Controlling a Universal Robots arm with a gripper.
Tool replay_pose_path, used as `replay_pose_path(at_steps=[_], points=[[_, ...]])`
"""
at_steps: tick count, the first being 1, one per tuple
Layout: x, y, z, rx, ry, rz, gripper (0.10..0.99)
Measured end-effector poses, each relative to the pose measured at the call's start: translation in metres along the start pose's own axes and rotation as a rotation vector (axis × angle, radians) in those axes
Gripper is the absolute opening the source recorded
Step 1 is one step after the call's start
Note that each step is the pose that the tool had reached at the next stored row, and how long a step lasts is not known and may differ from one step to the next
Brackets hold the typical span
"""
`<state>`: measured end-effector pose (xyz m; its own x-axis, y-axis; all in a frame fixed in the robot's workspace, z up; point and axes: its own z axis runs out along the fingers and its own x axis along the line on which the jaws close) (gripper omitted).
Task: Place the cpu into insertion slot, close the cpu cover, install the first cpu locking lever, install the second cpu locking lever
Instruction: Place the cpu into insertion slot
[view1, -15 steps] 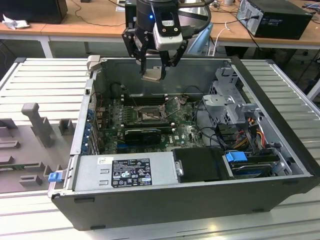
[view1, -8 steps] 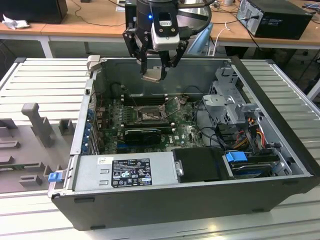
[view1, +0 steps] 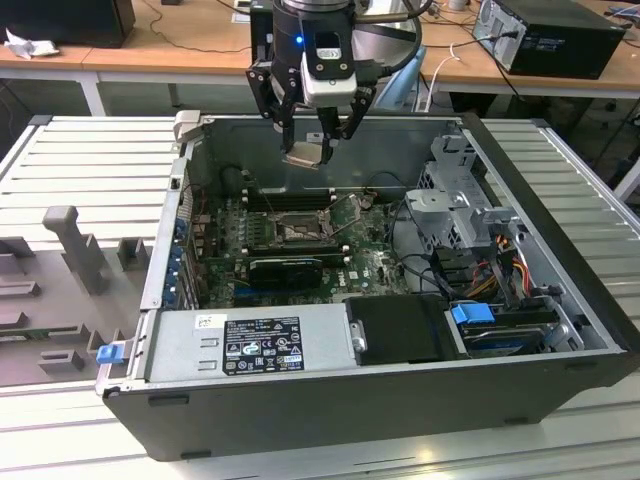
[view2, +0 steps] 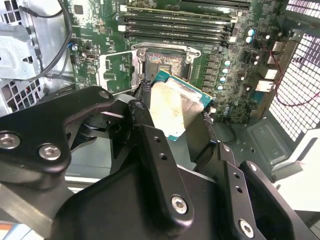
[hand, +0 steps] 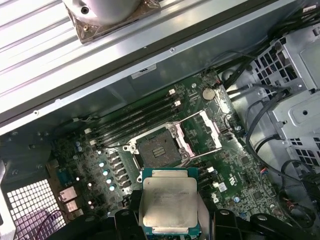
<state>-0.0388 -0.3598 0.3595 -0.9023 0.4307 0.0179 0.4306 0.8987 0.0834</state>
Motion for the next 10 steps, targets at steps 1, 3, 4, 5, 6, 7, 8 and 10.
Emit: replay_pose_path(at_steps=[1,3,4,5,6,7,8,10], points=[[0.0,0.0,0.0001,0.0,-0.0001,0.001,0.522],[0.0,0.0,0.0002,0.0,-0.0004,0.005,0.522],[0.0,0.0,0.0002,0.0,-0.0007,0.009,0.522],[0.0,0.0,0.0002,0.0,-0.0014,0.016,0.522],[0.0,0.0,0.0003,-0.001,-0.0022,0.026,0.522],[0.0,0.0,0.0003,-0.001,-0.0027,0.033,0.522],[0.0,0.0,0.0004,-0.001,-0.0034,0.041,0.522],[0.0,0.0,0.0005,-0.001,-0.0041,0.049,0.522]])
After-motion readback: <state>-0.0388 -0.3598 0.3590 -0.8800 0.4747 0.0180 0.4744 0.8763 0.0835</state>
